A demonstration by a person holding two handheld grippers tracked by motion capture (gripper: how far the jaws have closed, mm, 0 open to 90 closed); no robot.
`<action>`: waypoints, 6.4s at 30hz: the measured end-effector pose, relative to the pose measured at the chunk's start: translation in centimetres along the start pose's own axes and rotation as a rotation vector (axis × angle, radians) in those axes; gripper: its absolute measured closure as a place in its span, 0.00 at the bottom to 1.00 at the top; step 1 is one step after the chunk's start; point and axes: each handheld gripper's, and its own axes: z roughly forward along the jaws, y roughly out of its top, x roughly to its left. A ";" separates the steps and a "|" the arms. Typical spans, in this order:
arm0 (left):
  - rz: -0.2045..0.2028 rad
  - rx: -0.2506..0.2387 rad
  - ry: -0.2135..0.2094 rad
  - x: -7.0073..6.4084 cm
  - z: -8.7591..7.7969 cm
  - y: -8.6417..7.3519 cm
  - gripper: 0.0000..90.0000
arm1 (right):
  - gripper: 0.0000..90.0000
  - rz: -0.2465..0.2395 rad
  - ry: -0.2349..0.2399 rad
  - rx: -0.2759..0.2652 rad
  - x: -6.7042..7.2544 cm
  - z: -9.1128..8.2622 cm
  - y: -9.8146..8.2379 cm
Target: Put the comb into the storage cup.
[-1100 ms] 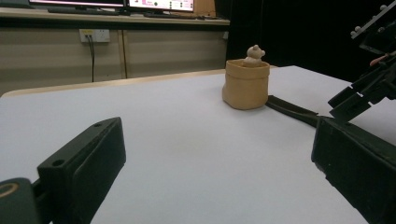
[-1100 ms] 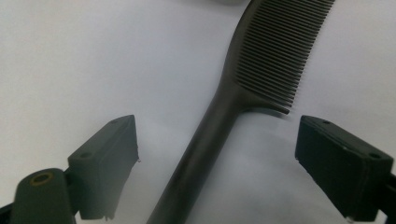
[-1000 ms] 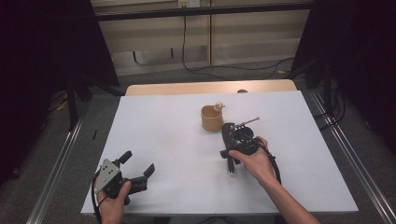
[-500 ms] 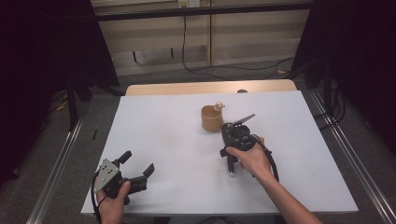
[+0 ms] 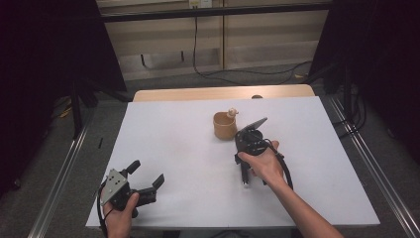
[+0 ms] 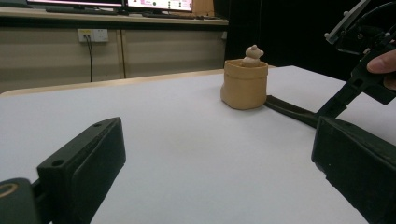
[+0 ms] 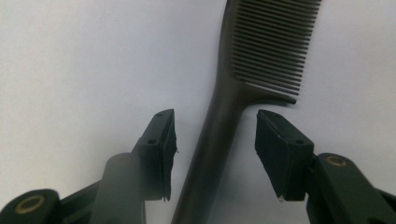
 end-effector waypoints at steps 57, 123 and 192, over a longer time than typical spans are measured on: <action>0.016 -0.004 -0.007 0.1 0.1 0.2 0.03 | 0.81 0.157 -0.034 0.070 -0.8 0.5 0.1; 0.013 -0.006 -0.007 0.1 0.1 0.2 0.03 | 0.81 0.122 0.029 -0.351 -3.0 -3.0 -1.6; 0.010 -0.002 -0.013 0.3 0.1 0.1 0.03 | 0.81 -0.114 0.236 -0.919 -1.1 -2.5 1.5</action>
